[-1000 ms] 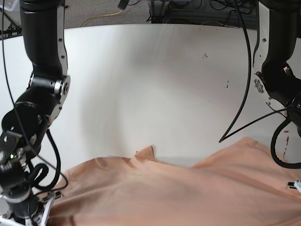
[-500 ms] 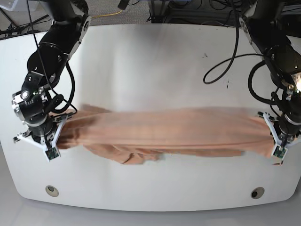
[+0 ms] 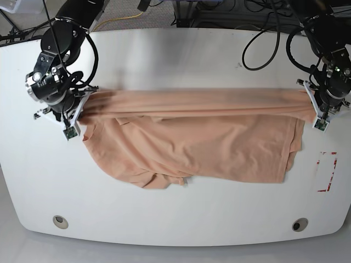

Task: Fold the T-shirt properly
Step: 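Lift the shirt again with both grippers, shake it, and lay it flat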

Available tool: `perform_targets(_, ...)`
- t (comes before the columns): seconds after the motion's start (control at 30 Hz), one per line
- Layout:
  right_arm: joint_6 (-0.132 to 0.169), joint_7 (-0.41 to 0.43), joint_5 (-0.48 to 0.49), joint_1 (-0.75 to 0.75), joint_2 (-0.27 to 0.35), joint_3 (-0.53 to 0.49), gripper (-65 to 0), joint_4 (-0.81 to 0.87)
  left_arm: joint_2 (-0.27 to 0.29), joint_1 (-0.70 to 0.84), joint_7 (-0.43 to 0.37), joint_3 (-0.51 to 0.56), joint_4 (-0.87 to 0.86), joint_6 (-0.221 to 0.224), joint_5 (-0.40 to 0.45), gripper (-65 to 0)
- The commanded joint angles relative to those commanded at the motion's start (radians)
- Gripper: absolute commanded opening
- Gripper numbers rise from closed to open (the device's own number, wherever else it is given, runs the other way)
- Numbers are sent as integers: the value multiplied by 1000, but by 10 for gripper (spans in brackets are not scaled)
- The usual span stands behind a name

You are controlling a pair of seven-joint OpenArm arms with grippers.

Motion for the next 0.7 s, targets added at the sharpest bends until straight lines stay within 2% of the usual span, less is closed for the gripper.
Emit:
perform_targets(0.17, 0, 0, 60, -97, 5, 12, -650, -2, 0, 89, -3, -80, 0, 0, 0, -649)
perform_targets(0.3, 0, 0, 86, -149, 3, 14, -631, -2, 0, 127, -3, -91, 0, 0, -2, -646)
perform_targets(0.37, 0, 0, 98, -166, 2, 15, -561, -2, 0, 135, -3, -89, 0, 0, -2, -644)
perform_targets(0.43, 0, 0, 114, -176, 0, 15, -455, -2, 0, 137, -3, -80, 0, 0, -2, -610)
perform_targets(0.53, 0, 0, 149, -189, 0, 17, -290, -2, 0, 137, -2, -77, 0, 0, -2, -474)
perform_targets(0.6, 0, 0, 176, -189, 2, 25, -216, -2, 0, 133, -2, -77, 0, 0, -3, -393)
perform_targets(0.7, 0, 0, 235, -178, 5, 57, -160, -2, 0, 129, -2, -77, 0, 0, -5, -325)
